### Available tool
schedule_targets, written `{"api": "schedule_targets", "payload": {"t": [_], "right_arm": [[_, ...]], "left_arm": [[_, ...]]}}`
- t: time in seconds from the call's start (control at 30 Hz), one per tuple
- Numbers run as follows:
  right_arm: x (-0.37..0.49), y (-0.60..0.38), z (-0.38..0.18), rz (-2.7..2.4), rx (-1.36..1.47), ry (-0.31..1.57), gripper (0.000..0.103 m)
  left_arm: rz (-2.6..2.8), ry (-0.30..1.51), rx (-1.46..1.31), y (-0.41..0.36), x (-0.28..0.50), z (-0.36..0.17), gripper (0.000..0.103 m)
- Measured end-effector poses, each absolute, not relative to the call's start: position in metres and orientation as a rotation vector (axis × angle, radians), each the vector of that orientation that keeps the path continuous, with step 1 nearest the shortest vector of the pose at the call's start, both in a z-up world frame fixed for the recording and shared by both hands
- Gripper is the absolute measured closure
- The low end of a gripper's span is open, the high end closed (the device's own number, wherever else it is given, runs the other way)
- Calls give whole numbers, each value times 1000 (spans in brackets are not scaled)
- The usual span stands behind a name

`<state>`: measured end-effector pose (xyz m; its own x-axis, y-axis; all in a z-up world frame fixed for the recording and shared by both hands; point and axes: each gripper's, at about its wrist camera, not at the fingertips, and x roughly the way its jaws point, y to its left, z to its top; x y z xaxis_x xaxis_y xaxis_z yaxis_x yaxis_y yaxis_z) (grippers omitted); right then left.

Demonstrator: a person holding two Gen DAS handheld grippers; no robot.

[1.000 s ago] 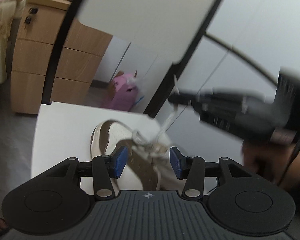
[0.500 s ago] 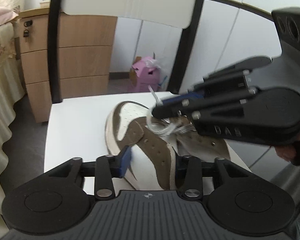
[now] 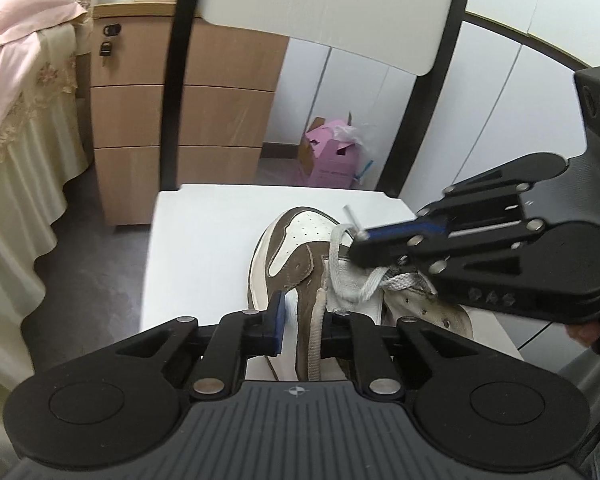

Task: Lace up shoes with both hands

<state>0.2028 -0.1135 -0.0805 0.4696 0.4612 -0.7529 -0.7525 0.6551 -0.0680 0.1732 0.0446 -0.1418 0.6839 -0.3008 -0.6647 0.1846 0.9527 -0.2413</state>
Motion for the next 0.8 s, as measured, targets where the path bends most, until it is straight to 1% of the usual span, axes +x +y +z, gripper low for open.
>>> {"api": "schedule_targets", "payload": {"t": [0.07, 0.1, 0.23, 0.37, 0.53, 0.8], "right_arm": [[200, -112, -77, 776, -430, 748, 99], [198, -110, -76, 774, -446, 734, 99], [184, -100, -76, 767, -568, 664, 99], [173, -94, -78, 782, -645, 621, 99], [167, -93, -75, 817, -653, 591, 99], [161, -94, -70, 850, -638, 574, 99]], "left_arm": [[-280, 785, -187, 51, 174, -142, 84], [-292, 786, -192, 53, 174, -140, 79], [-387, 737, -289, 68, 168, -131, 79], [-460, 674, -479, 91, 166, -125, 77], [-497, 657, -697, 108, 178, -133, 77], [-501, 672, -854, 113, 190, -149, 78]]}}
